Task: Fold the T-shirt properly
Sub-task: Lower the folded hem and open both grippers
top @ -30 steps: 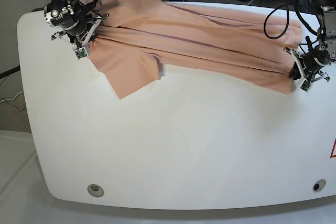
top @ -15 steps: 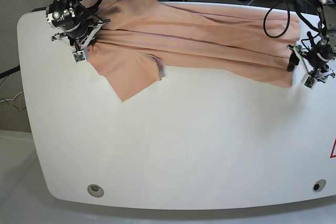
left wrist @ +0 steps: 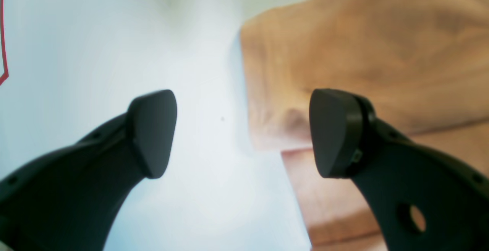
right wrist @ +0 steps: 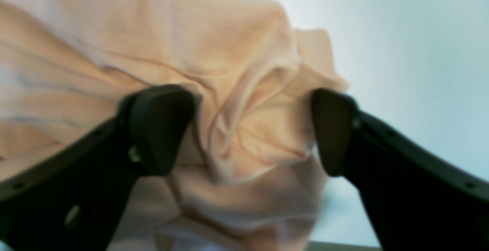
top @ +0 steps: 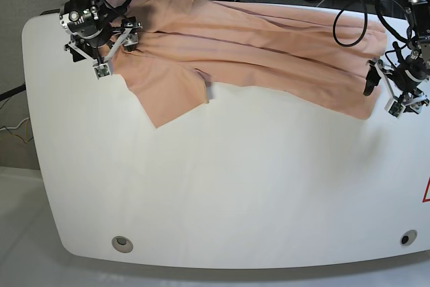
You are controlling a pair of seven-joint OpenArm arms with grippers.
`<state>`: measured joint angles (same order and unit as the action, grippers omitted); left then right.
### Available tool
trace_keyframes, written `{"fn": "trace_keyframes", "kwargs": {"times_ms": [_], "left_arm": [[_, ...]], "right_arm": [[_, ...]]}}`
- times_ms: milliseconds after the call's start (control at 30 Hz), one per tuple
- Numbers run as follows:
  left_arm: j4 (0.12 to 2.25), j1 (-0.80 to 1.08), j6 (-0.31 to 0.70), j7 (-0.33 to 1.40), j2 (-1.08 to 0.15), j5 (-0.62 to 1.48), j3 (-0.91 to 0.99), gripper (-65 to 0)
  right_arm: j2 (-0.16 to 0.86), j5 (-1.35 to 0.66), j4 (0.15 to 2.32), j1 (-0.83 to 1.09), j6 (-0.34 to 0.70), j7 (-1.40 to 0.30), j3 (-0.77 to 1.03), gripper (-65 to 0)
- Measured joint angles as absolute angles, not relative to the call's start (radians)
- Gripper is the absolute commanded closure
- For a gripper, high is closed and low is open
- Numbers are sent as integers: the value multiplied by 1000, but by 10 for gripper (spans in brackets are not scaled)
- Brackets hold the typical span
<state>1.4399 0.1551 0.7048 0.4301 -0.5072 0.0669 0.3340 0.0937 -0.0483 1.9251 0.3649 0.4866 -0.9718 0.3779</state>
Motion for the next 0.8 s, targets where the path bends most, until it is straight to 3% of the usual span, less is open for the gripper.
{"fn": "trace_keyframes", "kwargs": {"times_ms": [333,800], "left_arm": [[1468,66,704,471,-508,67,334,-522],[1684,56,697,602,-462,47,339,-520]], "right_arm": [[95,-49,1975,305,486,-948,379,-504],[91,-86,1998,288,485,-947,431,-490]]}}
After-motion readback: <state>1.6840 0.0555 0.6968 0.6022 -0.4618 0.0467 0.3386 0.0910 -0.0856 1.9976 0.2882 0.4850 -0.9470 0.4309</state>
